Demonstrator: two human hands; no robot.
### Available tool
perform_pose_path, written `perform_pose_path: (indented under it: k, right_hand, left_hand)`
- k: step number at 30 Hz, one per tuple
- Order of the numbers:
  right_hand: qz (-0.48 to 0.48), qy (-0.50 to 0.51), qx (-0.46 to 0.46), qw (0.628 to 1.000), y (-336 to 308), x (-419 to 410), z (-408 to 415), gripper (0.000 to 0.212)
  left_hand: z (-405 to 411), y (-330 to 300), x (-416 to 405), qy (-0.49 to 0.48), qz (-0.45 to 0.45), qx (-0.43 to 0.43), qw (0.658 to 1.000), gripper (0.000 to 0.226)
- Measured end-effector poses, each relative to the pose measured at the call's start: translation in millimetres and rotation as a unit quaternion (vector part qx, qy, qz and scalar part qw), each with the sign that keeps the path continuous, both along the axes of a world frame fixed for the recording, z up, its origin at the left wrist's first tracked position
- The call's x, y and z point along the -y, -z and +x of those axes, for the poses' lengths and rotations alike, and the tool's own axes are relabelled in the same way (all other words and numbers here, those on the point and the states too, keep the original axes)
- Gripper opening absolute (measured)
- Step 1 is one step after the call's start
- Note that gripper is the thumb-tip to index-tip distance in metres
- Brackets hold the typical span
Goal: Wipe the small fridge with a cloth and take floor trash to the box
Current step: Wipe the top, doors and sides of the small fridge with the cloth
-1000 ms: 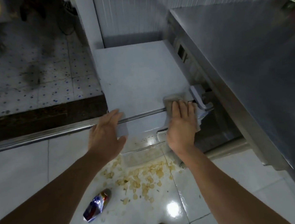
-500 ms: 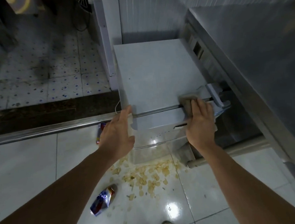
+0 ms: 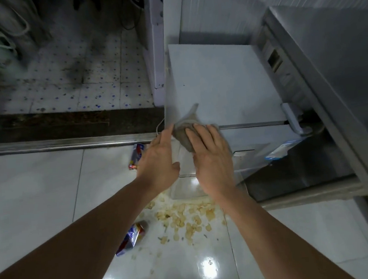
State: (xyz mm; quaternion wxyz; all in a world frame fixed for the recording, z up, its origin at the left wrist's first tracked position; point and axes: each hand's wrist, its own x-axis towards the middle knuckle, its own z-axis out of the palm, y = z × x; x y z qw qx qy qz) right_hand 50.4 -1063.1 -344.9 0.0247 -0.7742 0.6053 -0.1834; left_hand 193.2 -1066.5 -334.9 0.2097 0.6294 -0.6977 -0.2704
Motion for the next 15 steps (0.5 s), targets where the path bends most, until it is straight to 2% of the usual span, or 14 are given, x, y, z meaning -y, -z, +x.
perform_pose_path:
  k: [4, 7, 11, 15]
  right_hand:
    - [-0.022, 0.031, -0.058, 0.998, 13.4, 3.3, -51.8, 0.056]
    - [-0.015, 0.05, -0.114, 0.992, 14.8, 6.8, -101.2, 0.06]
    - [-0.097, 0.104, -0.031, 0.989, 16.3, 6.8, -104.1, 0.048]
    - [-0.163, 0.057, 0.007, 0.985, 29.0, 8.9, -86.3, 0.049]
  left_hand:
    - [-20.4, 5.1, -13.4, -0.033, -0.056, 0.012, 0.998, 0.09]
    - [-39.0, 6.4, -20.1, -0.03, -0.117, 0.062, 0.991, 0.084]
    - [-66.1, 10.9, -18.3, -0.019, -0.166, 0.129, 0.978, 0.072]
    - [-77.9, 24.3, -14.9, -0.067, -0.213, 0.128, 0.966, 0.059]
